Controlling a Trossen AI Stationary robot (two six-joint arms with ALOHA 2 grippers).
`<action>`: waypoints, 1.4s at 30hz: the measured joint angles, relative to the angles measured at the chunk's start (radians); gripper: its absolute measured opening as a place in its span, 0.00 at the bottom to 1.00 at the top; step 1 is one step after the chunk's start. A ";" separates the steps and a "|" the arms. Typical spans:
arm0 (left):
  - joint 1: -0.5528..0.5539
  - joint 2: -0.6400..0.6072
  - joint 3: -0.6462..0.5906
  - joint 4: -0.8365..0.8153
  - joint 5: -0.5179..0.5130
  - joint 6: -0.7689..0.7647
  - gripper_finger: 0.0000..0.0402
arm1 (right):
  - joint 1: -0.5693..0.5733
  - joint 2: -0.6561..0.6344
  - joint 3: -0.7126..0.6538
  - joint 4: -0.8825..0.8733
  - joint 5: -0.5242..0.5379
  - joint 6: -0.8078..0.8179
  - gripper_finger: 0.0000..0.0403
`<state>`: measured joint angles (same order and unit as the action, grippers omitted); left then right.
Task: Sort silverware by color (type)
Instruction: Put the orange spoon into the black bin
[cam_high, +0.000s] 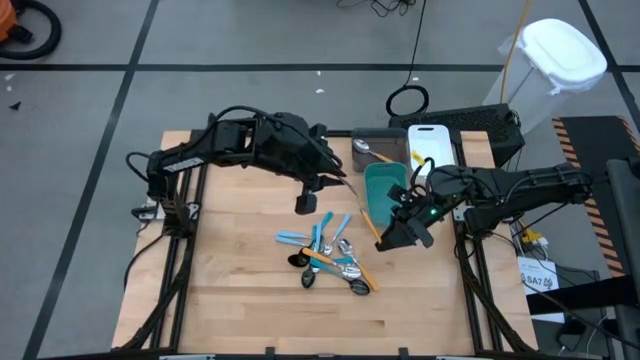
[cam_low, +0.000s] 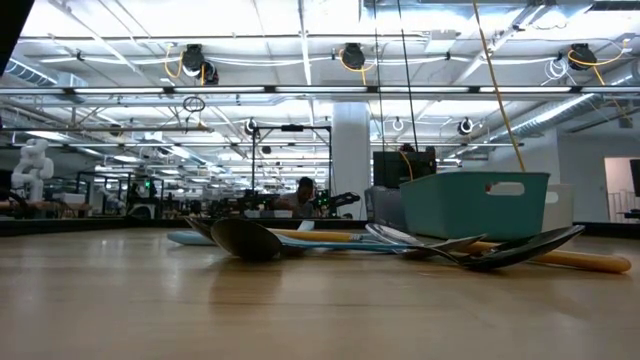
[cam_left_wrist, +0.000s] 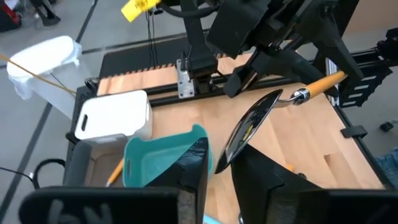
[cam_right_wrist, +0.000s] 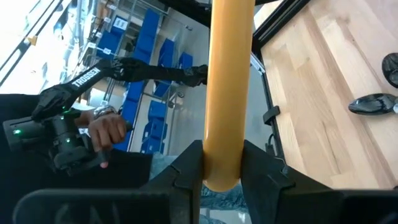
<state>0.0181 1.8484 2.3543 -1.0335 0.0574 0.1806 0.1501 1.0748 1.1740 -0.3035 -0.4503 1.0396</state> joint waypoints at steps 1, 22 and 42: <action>0.000 0.001 0.000 0.002 0.000 -0.006 0.16 | 0.000 0.000 0.000 0.000 0.000 0.000 0.19; -0.025 -0.001 0.000 0.036 -0.010 -0.016 0.02 | -0.001 0.001 0.000 -0.013 0.025 0.034 0.28; 0.080 0.036 -0.001 -0.311 -0.071 -0.418 0.01 | 0.000 -0.024 0.001 -0.309 0.411 0.024 0.51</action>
<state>0.0978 1.8844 2.3531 -1.3440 -0.0133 -0.2376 0.1505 1.0504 1.1749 -0.6120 -0.0392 1.0634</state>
